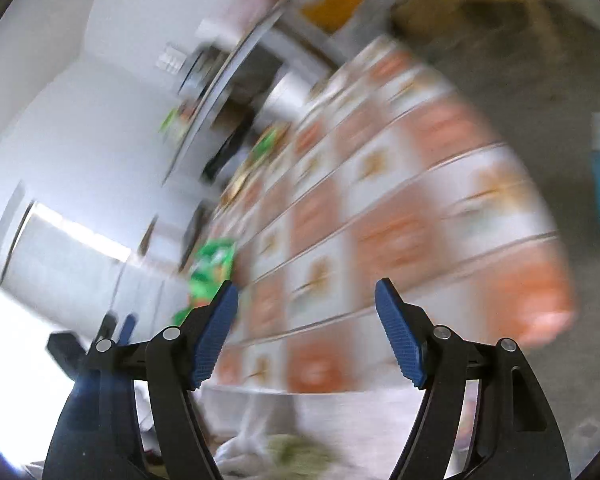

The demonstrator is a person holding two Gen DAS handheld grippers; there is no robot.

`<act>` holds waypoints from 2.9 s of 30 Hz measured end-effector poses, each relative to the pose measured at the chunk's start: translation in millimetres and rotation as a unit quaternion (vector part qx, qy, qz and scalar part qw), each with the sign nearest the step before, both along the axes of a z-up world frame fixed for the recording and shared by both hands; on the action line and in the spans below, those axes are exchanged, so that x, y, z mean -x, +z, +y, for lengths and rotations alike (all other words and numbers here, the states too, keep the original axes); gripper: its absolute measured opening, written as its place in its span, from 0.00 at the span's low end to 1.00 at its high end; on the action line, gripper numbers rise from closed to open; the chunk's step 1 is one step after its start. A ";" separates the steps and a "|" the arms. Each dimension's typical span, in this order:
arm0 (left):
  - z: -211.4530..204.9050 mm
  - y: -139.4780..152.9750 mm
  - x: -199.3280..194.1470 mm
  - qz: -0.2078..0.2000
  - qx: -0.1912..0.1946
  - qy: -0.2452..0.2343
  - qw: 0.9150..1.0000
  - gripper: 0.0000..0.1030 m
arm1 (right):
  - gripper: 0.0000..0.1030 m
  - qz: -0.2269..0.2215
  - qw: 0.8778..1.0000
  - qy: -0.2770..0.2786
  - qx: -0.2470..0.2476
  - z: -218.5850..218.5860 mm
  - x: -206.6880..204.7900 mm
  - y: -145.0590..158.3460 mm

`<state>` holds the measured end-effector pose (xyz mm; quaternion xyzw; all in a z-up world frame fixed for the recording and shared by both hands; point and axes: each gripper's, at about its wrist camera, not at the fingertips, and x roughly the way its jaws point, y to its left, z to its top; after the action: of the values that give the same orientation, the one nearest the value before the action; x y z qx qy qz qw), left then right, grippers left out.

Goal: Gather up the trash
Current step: 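Move both tools back to the table toward the snack bags, then grasp the pink snack bag with the left gripper while the right grasps the green bag, then lift the pink and green snack bags off the table with both grippers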

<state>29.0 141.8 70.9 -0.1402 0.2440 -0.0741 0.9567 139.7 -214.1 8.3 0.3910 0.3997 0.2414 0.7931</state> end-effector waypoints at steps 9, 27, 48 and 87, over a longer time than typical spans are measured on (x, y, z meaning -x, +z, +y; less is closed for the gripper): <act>110.6 -51.2 -11.1 0.066 0.074 0.118 0.988 0.67 | 0.63 0.055 0.984 0.166 -0.019 172.1 -78.5 -13.6; 108.8 -94.0 -37.1 0.109 0.155 0.017 0.982 0.26 | 0.24 0.096 0.980 0.176 -0.003 267.9 -144.1 -31.1; 108.5 -116.8 -61.6 0.223 0.147 0.049 0.963 0.44 | 0.08 0.055 0.986 0.067 0.140 179.7 -123.3 -29.6; 92.6 -129.2 -63.8 0.222 0.084 0.075 0.968 0.11 | 0.10 0.173 0.978 0.086 -0.085 140.5 -128.0 -73.4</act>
<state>92.8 234.4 -58.3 -0.2514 0.4321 0.0108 0.8660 267.7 -73.6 -65.0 0.4569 0.5409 0.2700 0.6525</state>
